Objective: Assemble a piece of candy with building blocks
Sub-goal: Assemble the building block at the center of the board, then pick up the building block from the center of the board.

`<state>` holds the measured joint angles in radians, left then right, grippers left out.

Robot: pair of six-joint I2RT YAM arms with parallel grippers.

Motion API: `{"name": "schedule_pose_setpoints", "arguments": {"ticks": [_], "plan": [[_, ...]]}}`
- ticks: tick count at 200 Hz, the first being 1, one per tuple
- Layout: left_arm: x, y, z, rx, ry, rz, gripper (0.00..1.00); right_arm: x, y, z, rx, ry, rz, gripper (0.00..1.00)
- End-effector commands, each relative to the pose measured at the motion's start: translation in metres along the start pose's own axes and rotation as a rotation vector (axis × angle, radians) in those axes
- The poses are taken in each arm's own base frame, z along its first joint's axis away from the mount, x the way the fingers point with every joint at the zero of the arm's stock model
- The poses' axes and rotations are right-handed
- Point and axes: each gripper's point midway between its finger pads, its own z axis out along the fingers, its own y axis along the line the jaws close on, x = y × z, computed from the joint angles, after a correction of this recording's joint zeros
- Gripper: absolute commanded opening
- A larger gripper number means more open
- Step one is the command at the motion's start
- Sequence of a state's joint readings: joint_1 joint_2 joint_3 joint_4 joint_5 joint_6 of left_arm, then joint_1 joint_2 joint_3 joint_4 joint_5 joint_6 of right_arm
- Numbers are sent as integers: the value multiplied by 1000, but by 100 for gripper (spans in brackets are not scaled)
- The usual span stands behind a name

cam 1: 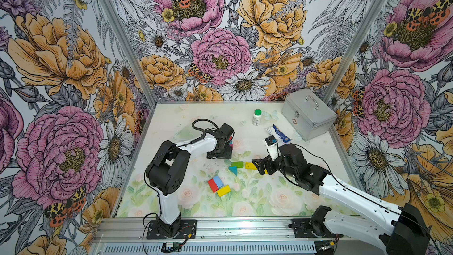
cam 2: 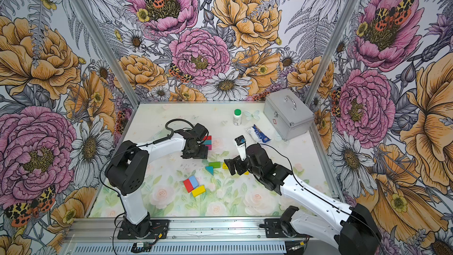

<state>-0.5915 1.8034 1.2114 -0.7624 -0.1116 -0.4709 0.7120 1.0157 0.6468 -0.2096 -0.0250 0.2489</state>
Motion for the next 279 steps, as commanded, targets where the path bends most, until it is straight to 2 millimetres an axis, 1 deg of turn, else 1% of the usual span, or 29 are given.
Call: {"name": "schedule_pose_setpoints", "arguments": {"ticks": [1, 19, 30, 41, 53, 66, 77, 88, 101, 118, 133, 151, 169, 175, 199, 229, 261, 267, 279], "plan": [[4, -7, -36, 93, -61, -6, 86, 1, -13, -6, 70, 18, 31, 100], [12, -10, -56, 157, -83, 3, 90, 12, -24, -4, 131, 90, 58, 100], [17, -14, -71, 204, -104, 22, 98, 20, -30, -1, 162, 153, 81, 100], [21, -18, -85, 246, -129, 57, 99, 28, -35, 2, 186, 213, 104, 100], [26, -20, -93, 268, -155, 116, 99, 36, -37, 6, 199, 258, 123, 100], [33, -15, -89, 257, -159, 155, 99, 37, -36, 10, 193, 274, 144, 100], [37, -10, -86, 249, -152, 161, 99, 33, -34, 14, 183, 278, 158, 100], [40, -9, -85, 260, -161, 158, 99, 30, -33, 18, 188, 296, 163, 100], [40, -15, -87, 312, -179, 141, 99, 31, -36, 22, 212, 333, 157, 100], [38, -26, -90, 390, -197, 119, 99, 36, -43, 29, 250, 395, 144, 100], [38, -32, -89, 423, -192, 116, 99, 41, -46, 35, 260, 438, 142, 100], [38, -37, -87, 442, -184, 127, 99, 47, -51, 41, 268, 484, 135, 100], [40, -37, -89, 450, -184, 134, 99, 52, -53, 46, 269, 528, 122, 99], [40, -37, -90, 452, -189, 136, 98, 55, -52, 48, 259, 541, 120, 99], [41, -31, -92, 458, -192, 116, 97, 52, -42, 56, 197, 546, 93, 98], [45, -22, -90, 479, -173, 58, 96, 45, -28, 67, 109, 561, -23, 98], [51, -10, -97, 519, -172, -21, 95, 40, -14, 78, -12, 570, -130, 96], [52, -7, -98, 526, -175, -37, 95, 39, -9, 82, -40, 572, -142, 95], [53, 0, -100, 540, -178, -74, 95, 37, 0, 90, -90, 577, -167, 88]]}}
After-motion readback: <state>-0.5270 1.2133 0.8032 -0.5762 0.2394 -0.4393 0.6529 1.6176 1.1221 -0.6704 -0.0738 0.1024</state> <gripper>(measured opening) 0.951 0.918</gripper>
